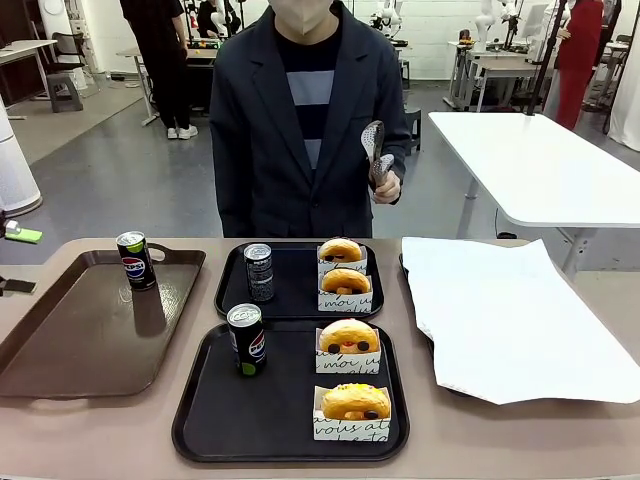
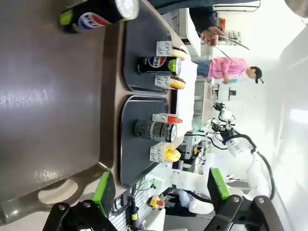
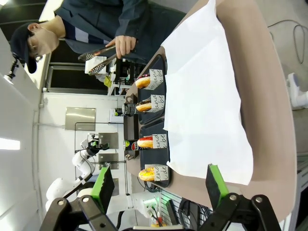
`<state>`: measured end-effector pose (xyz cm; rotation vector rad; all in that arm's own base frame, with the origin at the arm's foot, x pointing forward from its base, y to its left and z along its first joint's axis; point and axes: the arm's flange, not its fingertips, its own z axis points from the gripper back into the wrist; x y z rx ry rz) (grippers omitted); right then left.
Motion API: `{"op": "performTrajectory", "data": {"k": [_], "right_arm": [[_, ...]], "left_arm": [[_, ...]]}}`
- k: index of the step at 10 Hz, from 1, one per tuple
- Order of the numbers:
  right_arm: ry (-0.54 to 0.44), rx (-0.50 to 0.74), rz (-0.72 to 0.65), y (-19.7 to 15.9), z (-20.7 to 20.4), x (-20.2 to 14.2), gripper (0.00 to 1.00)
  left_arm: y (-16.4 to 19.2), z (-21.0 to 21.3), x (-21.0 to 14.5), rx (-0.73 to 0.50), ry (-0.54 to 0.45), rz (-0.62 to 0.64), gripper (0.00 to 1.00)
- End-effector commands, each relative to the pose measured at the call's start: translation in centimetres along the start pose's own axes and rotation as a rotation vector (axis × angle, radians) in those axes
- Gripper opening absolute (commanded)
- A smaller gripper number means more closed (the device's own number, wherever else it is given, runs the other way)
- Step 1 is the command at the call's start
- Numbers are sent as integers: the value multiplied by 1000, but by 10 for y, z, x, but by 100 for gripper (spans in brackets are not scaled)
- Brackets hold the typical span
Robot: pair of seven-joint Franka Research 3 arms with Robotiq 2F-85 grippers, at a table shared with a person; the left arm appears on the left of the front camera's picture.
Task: Set up donuts and drinks on trays.
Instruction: Pick up one Pepsi coke from the Handle tray and place it on the Flat Tray without a Pepsi coke.
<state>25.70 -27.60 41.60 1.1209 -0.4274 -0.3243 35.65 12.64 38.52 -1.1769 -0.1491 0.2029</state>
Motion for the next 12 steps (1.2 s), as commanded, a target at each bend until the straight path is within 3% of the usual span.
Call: {"op": "performTrajectory", "data": {"k": [1, 4, 5, 12], "right_arm": [[9, 2, 4, 1, 2, -1, 100], [9, 2, 4, 1, 2, -1, 100], [9, 2, 4, 1, 2, -1, 100], [9, 2, 4, 1, 2, -1, 100]], "left_arm": [[18, 6, 16, -47, 12, -30, 100], [21, 12, 13, -60, -16, -77, 100], [29, 7, 11, -33, 13, -8, 100], [29, 7, 11, -33, 13, -8, 100]]}}
